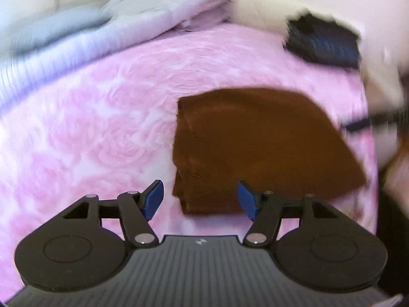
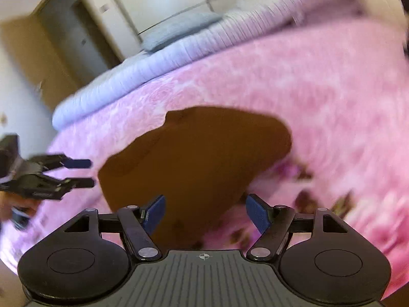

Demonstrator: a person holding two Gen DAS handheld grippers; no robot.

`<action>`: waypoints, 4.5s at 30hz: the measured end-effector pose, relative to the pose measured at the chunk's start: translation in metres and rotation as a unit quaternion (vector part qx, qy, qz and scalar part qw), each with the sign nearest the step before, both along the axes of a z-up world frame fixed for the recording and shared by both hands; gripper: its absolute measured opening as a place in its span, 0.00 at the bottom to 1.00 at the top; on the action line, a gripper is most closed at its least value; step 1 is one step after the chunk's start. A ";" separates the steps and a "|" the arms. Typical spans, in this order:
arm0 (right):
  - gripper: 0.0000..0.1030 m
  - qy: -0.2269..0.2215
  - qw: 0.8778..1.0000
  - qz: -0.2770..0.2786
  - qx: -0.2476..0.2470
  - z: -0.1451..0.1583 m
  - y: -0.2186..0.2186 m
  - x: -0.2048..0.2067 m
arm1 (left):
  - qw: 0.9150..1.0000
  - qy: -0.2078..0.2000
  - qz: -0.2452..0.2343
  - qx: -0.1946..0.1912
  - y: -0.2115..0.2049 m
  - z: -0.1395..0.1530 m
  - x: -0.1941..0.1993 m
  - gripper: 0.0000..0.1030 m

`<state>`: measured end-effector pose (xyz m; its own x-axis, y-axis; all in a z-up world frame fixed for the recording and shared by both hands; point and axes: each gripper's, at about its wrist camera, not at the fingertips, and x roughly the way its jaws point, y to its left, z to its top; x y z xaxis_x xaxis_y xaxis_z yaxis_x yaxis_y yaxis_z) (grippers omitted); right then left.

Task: Fold clothes
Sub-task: 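Grasp the brown cardigan hem with the left gripper while the right gripper grasps its other end, then lift the cardigan with both grippers and fold it in half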

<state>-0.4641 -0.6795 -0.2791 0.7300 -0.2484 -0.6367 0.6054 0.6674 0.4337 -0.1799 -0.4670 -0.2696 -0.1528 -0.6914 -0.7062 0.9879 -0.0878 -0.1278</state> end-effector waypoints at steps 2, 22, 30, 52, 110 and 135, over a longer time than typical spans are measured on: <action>0.71 -0.006 1.000 -0.014 0.016 -0.006 -0.008 0.003 | 0.998 0.059 0.010 0.020 -0.017 -0.007 0.019 0.57; 0.20 -0.036 0.997 -0.041 0.063 -0.030 -0.063 0.027 | 0.980 0.187 0.014 0.071 -0.050 -0.057 0.051 0.38; 0.20 -0.013 0.999 -0.019 0.047 -0.025 -0.103 0.040 | 0.979 0.188 0.017 0.080 -0.054 -0.055 0.035 0.44; 0.47 0.199 0.874 0.250 -0.366 -0.014 0.125 0.035 | 0.865 -0.409 -0.283 -0.065 0.026 -0.045 -0.105 0.14; 0.33 0.270 0.772 0.319 -0.479 -0.018 0.110 0.046 | 0.774 -0.559 -0.280 -0.103 -0.008 -0.080 -0.137 0.22; 0.26 0.169 0.666 0.418 -0.595 0.002 0.140 0.091 | 0.833 -0.528 -0.165 -0.021 0.098 0.041 -0.094 0.19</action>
<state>-0.3730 -0.5393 -0.2767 0.7949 -0.3199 -0.5155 -0.2642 0.5824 -0.7688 -0.2737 -0.3691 -0.2282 0.3516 -0.7617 -0.5442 0.4695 -0.3595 0.8064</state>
